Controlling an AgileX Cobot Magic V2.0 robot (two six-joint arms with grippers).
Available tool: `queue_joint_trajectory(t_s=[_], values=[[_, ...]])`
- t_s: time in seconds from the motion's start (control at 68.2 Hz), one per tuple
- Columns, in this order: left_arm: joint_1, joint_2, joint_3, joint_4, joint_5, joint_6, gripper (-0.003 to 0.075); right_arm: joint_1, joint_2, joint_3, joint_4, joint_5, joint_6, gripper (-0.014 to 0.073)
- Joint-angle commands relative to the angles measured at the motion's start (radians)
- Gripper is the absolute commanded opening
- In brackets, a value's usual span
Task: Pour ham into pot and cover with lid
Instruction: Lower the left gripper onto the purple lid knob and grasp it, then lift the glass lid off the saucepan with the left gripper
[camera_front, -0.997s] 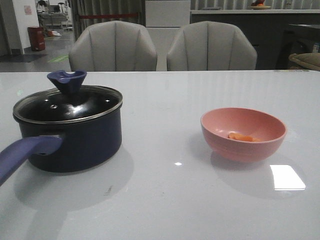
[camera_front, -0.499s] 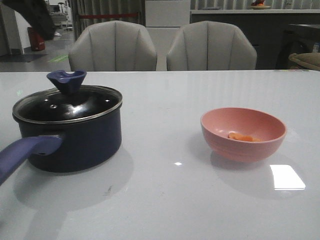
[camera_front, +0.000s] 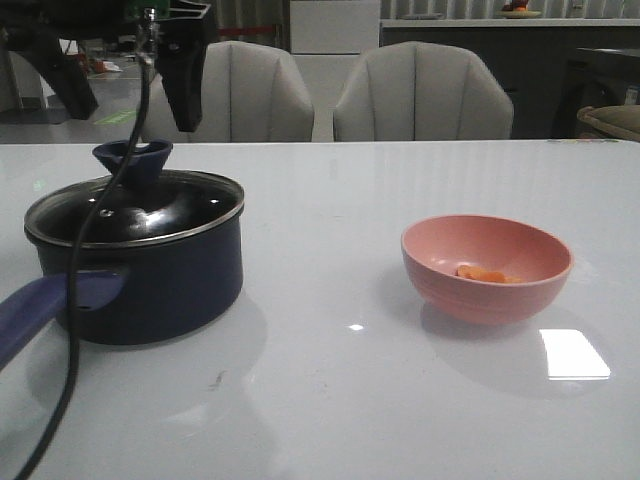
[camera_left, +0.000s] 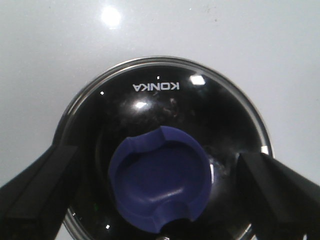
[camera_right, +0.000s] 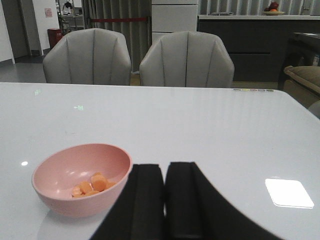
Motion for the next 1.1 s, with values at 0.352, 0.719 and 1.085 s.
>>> queue_joint_trajectory(t_s=[0.352, 0.719, 1.085], values=[[0.019, 0.069, -0.105, -0.041, 0.082, -0.046, 0.0656, -0.006, -0.019, -0.005, 0.001, -0.079, -0.007, 0.0159], [0.038, 0.098, -0.107, -0.083, 0.105, -0.046, 0.0316, -0.006, -0.019, -0.005, 0.001, -0.079, -0.007, 0.0159], [0.038, 0.068, -0.162, -0.055, 0.135, -0.01, 0.0153, -0.006, -0.019, -0.005, 0.001, -0.079, -0.007, 0.0159]])
